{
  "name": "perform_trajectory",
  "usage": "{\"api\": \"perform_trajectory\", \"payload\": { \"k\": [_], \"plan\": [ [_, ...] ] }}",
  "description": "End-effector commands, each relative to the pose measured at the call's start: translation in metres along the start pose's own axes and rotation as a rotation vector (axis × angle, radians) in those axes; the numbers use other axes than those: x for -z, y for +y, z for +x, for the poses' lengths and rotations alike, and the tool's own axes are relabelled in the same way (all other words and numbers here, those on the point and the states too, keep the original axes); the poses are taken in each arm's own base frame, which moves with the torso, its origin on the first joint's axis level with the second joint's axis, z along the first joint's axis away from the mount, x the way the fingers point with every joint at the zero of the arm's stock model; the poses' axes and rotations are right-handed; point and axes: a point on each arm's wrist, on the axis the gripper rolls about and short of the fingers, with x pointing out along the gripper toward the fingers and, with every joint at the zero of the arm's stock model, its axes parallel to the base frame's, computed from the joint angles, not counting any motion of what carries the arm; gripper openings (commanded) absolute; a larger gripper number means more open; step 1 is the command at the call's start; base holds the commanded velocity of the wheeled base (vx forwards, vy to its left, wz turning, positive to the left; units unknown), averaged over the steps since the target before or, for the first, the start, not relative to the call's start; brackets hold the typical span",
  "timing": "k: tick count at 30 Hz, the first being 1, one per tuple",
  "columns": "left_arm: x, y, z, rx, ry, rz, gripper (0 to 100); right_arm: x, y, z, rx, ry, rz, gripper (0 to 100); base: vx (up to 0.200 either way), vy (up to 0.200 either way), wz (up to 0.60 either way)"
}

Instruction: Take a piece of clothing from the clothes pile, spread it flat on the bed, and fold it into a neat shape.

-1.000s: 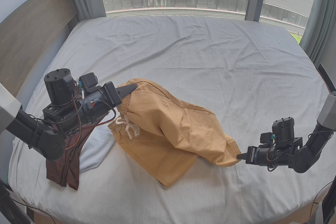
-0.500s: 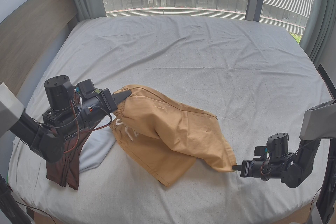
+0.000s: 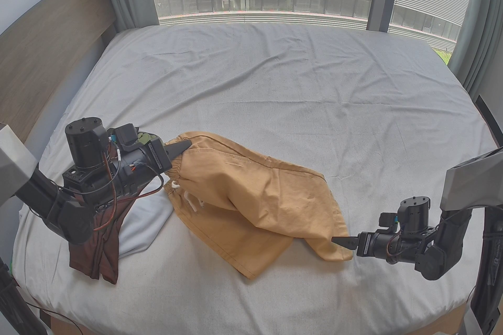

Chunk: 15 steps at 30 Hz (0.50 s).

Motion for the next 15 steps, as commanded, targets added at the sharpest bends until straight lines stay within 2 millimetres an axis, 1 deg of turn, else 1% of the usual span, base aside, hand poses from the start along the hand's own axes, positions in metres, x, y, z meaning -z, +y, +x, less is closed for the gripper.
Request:
{"api": "perform_trajectory", "payload": {
  "k": [1,9,12,15],
  "plan": [
    [0.0,0.0,-0.001,-0.001,-0.002,0.0,0,-0.013,-0.01,0.02,-0.004,-0.05,0.045,100,0.0,0.0,0.0],
    [0.0,-0.001,-0.002,0.016,-0.026,0.011,0,-0.029,-0.02,0.046,-0.036,-0.103,0.119,100,0.0,0.0,0.0],
    [0.0,-0.001,-0.002,0.016,-0.026,0.011,0,-0.032,-0.019,0.048,-0.057,-0.105,0.145,100,0.0,0.0,0.0],
    [0.001,0.002,-0.001,0.011,-0.021,0.008,0,-0.041,-0.014,0.049,-0.112,-0.115,0.215,100,0.0,0.0,0.0]
  ]
}}
